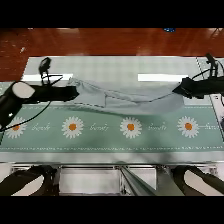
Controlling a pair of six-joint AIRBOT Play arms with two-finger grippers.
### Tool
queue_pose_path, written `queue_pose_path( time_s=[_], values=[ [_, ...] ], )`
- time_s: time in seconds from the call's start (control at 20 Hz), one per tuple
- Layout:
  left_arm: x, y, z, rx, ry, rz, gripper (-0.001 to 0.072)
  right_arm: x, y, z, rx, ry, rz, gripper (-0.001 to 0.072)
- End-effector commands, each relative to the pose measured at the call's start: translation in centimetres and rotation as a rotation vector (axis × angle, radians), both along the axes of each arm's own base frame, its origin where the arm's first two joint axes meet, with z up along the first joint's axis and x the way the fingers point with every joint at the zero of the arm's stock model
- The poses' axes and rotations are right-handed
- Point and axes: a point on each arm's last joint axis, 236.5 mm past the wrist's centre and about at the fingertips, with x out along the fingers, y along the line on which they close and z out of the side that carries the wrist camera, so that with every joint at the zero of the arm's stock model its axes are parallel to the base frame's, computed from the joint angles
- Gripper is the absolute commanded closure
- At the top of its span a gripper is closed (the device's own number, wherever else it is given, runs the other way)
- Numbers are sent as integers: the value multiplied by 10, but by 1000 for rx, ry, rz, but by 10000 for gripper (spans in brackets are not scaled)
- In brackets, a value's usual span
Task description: Fold the shirts.
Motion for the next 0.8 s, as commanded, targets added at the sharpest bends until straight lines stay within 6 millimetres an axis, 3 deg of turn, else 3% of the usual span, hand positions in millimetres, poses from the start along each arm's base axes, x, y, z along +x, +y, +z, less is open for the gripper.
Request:
queue_pose_path(
  time_s=[0.0,0.2,0.4,0.5,0.65,0.75],
  values=[
    [4,-87,-5,-11,5,-193,690,-61,9,41,-60,-89,-3,691],
    [-11,-208,-25,-11,68,-451,690,-102,26,86,-53,-189,-16,692],
    [-59,-296,-61,-16,212,-644,690,-120,36,107,-32,-243,-33,691],
    [-88,-324,-78,-5,264,-713,690,-120,43,114,1,-262,-26,691],
    [-140,-348,-96,-9,367,-802,690,-116,44,118,10,-281,-34,691],
    [-158,-356,-103,-5,384,-828,690,-114,44,119,15,-289,-39,691]
  ],
)
